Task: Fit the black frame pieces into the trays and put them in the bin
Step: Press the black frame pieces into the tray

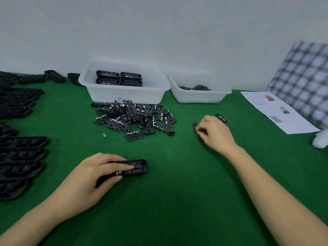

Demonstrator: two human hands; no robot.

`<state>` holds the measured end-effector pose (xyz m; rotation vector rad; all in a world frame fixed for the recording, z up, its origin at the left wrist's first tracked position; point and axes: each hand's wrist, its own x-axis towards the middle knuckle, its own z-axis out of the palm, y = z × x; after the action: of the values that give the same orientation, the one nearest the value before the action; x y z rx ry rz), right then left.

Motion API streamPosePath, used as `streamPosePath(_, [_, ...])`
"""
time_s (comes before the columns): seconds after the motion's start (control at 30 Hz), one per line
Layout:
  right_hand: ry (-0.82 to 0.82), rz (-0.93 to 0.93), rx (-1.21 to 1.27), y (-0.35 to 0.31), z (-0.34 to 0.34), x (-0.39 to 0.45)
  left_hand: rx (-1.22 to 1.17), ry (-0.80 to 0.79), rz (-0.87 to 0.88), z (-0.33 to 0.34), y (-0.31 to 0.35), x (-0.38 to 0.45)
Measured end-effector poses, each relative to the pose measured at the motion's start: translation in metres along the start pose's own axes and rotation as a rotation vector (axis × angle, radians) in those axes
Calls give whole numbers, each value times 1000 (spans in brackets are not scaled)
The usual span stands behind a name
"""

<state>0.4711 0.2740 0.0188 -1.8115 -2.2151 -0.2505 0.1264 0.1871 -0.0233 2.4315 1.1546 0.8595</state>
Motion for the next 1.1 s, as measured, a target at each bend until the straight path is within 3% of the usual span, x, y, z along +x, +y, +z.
streamPosePath(0.33, [-151,-245,-152,3,0,23,0,-4,-5,-1,-1,0])
streamPosePath(0.4, [-80,-155,68,0,0,22,3,-5,-2,-1,0,0])
streamPosePath(0.5, [25,122,633,-8,-10,19,1,-2,3,0,0,0])
streamPosePath(0.57, [27,279,961,-14,-18,14,1,4,3,0,1,0])
streamPosePath(0.67, [-43,386,1218,-24,-28,6,8,5,3,-1,2,0])
streamPosePath(0.8, [-134,309,1387,-58,-36,-12,35,6,7,-1,2,0])
streamPosePath(0.93, [-189,142,1360,-100,-34,-32,27,16,-8,-2,6,1])
streamPosePath(1.1, [-284,88,1347,-139,-27,-49,45,29,-11,-2,5,0])
